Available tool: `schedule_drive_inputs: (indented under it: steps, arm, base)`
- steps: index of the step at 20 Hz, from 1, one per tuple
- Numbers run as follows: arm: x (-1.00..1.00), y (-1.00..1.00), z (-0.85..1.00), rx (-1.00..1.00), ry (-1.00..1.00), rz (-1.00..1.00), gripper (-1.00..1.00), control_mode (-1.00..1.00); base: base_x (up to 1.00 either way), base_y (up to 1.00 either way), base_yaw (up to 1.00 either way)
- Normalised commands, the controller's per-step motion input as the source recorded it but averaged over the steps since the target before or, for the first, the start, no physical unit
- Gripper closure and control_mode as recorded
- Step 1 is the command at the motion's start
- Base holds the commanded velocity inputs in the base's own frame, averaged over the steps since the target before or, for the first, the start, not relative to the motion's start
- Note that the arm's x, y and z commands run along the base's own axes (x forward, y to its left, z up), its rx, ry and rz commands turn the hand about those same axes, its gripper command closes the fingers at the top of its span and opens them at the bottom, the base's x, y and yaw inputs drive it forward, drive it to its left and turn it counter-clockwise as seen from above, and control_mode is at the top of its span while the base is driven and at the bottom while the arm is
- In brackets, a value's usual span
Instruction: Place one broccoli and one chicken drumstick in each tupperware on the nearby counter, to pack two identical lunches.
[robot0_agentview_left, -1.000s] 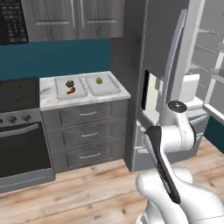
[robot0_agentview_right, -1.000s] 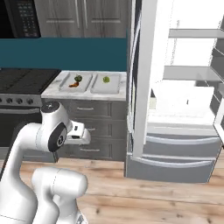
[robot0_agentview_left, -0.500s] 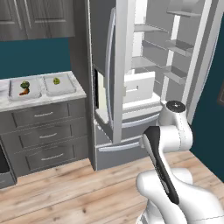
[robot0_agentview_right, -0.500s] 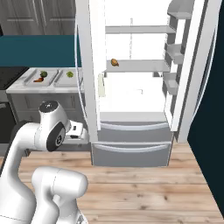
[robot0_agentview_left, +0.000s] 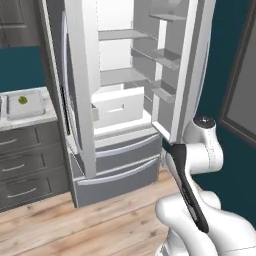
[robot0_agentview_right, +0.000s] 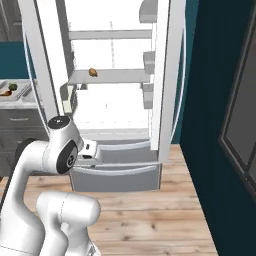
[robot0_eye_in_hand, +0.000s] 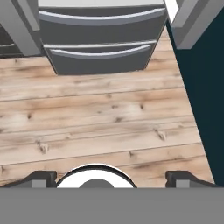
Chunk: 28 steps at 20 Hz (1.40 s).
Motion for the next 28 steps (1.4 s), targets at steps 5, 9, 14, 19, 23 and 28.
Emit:
schedule_drive_inputs:
  steps: [5, 9, 14, 19, 23, 28]
  arm:
    - [0.0, 0.0, 0.0, 0.0, 0.0, 0.0, -1.0, 1.0]
    - [0.0, 0.0, 0.0, 0.0, 0.0, 0.0, -1.0, 1.0]
    - [0.0, 0.0, 0.0, 0.0, 0.0, 0.0, -1.0, 1.0]
    - [0.0, 0.0, 0.0, 0.0, 0.0, 0.0, -1.0, 1.0]
    - [0.0, 0.0, 0.0, 0.0, 0.0, 0.0, -1.0, 1.0]
    - [0.0, 0.0, 0.0, 0.0, 0.0, 0.0, -1.0, 1.0]
  base:
    - [0.61, -0.04, 0.21]
    - [0.6, -0.19, 0.28]
    - [0.28, -0.67, 0.21]
    - [0.31, -0.66, 0.09]
    - [0.65, 0.02, 0.05]
    - [0.66, 0.04, 0.02]
